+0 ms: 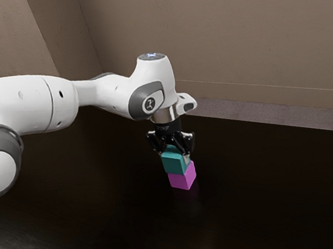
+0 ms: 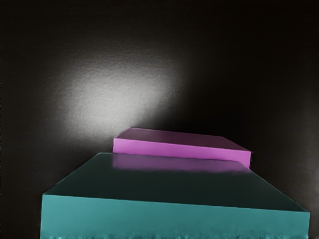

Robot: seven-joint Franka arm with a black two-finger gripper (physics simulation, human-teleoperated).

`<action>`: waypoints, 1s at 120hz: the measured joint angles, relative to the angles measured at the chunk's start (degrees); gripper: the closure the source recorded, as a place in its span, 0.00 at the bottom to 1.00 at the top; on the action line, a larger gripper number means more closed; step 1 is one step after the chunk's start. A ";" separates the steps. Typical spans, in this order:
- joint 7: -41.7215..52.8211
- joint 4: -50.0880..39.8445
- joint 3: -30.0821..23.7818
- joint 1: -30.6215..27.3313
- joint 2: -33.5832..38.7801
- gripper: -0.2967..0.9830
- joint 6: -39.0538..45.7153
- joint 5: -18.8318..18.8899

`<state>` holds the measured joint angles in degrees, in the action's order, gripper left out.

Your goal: Pick up the blue block with one arm, and put the blue block on the table with one arm

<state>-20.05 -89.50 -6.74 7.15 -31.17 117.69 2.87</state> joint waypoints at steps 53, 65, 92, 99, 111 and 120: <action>0.02 4.18 -0.77 9.83 -3.55 0.54 -0.75 1.02; -0.09 4.18 -0.68 10.22 -5.63 0.53 -0.76 1.02; 0.16 5.44 -0.51 10.68 -5.19 0.35 -0.77 0.03; 0.24 5.49 -0.47 10.63 -3.37 0.32 -0.85 -0.06; 0.93 5.46 -0.65 9.75 11.41 0.29 -5.67 -0.14; 2.94 6.89 -5.82 4.71 25.83 0.27 -17.24 0.88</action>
<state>-17.11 -82.61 -12.55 11.86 -5.33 100.44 3.75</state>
